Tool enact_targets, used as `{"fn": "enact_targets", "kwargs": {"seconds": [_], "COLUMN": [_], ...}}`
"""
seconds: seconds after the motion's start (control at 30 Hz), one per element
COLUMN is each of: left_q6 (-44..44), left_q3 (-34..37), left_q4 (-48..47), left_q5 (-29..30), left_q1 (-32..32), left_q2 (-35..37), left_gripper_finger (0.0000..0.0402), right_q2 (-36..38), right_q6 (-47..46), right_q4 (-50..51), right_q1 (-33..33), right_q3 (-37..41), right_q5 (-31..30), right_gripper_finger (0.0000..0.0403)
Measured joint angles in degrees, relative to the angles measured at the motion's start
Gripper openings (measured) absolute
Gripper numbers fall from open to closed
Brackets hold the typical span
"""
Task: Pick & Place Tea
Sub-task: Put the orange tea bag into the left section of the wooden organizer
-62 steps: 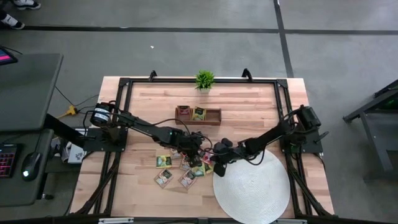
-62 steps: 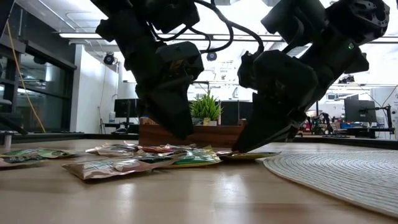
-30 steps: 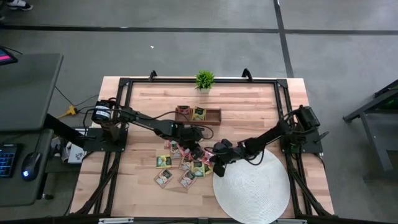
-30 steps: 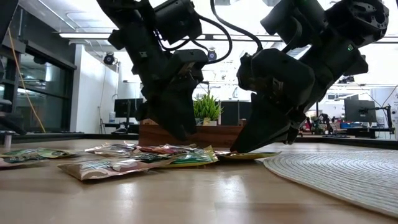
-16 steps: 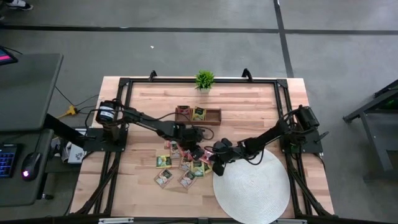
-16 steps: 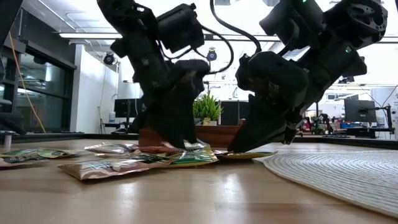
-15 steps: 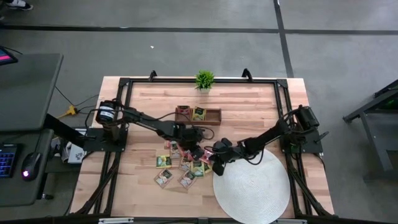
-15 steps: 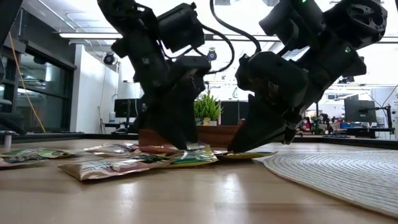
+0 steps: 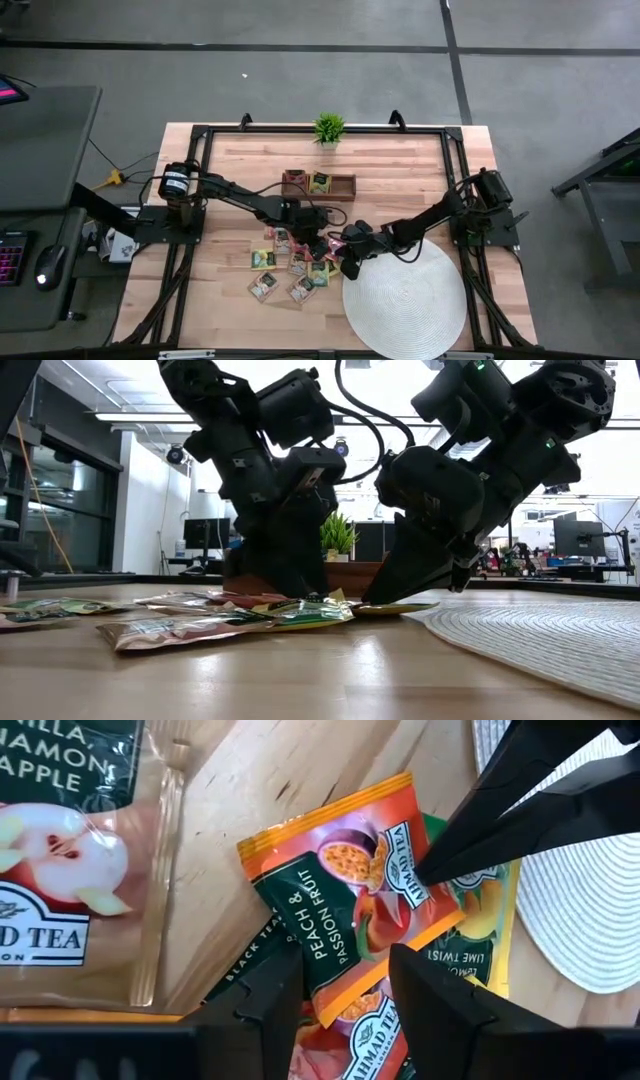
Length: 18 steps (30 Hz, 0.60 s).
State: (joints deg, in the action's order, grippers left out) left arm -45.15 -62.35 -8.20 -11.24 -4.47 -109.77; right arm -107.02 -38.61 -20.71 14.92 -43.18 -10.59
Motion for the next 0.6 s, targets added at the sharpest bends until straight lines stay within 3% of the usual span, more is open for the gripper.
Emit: {"fn": "enact_targets", "kwargs": {"seconds": [0.13, 0.37, 0.6], "left_q6": [1.24, 2.87, 3.07], "left_q3": [0.07, 0.11, 0.11], "left_q4": [0.62, 0.71, 0.67], "left_q5": [0.0, 0.04, 0.82], "left_q1": [0.02, 0.02, 0.01], "left_q2": [-0.12, -0.25, -0.25], "left_gripper_finger": [0.0124, 0.0013, 0.0003], "right_q2": [0.0, 0.02, 0.05], "right_q6": [-0.02, 0.0, 0.05], "right_q4": [0.0, -0.05, -0.2], "right_q1": [-0.02, -0.02, -0.02], "right_q3": [0.0, 0.0, -0.03], "right_q5": [0.05, 0.22, 0.95], "right_gripper_finger": [0.0, 0.0, 0.0]}}
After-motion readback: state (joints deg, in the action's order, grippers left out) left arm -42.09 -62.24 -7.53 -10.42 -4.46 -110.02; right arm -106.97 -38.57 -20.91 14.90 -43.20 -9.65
